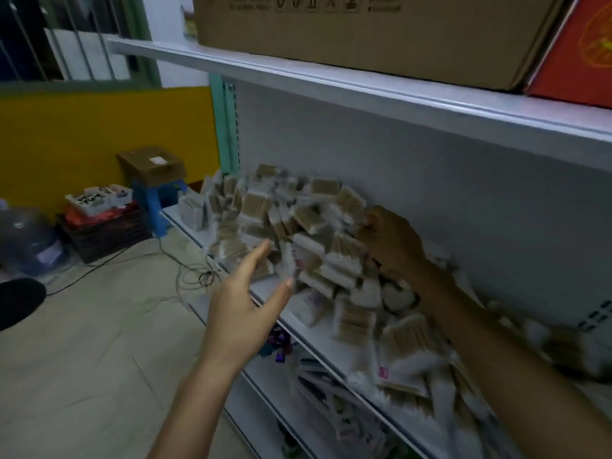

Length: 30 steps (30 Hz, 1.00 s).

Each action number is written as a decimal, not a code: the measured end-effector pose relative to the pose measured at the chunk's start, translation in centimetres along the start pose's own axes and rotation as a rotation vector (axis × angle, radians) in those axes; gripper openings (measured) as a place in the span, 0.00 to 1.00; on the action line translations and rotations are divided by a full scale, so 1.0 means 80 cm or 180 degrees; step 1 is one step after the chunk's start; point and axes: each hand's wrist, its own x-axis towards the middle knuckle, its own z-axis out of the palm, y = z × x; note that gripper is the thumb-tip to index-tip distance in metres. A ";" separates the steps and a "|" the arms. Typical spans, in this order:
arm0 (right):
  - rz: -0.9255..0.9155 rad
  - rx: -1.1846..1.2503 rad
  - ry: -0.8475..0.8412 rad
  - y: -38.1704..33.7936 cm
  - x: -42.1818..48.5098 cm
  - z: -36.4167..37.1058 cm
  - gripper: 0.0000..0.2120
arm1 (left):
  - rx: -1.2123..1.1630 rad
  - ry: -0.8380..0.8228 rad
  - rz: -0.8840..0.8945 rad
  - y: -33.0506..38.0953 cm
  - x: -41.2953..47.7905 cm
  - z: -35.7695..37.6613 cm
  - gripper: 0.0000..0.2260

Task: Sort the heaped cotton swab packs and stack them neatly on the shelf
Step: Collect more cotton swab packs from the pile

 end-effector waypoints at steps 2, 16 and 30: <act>0.0126 -0.0088 0.0176 -0.001 0.041 0.026 0.26 | -0.0302 -0.0278 -0.0009 -0.024 0.042 0.000 0.30; 0.1084 -0.0726 0.1697 -0.062 0.093 0.079 0.20 | -0.0542 -0.1480 0.0987 -0.137 0.306 -0.026 0.30; 0.1239 -0.0452 0.0881 -0.132 0.155 0.104 0.16 | -0.1901 -0.1535 -0.0254 -0.175 0.343 -0.056 0.18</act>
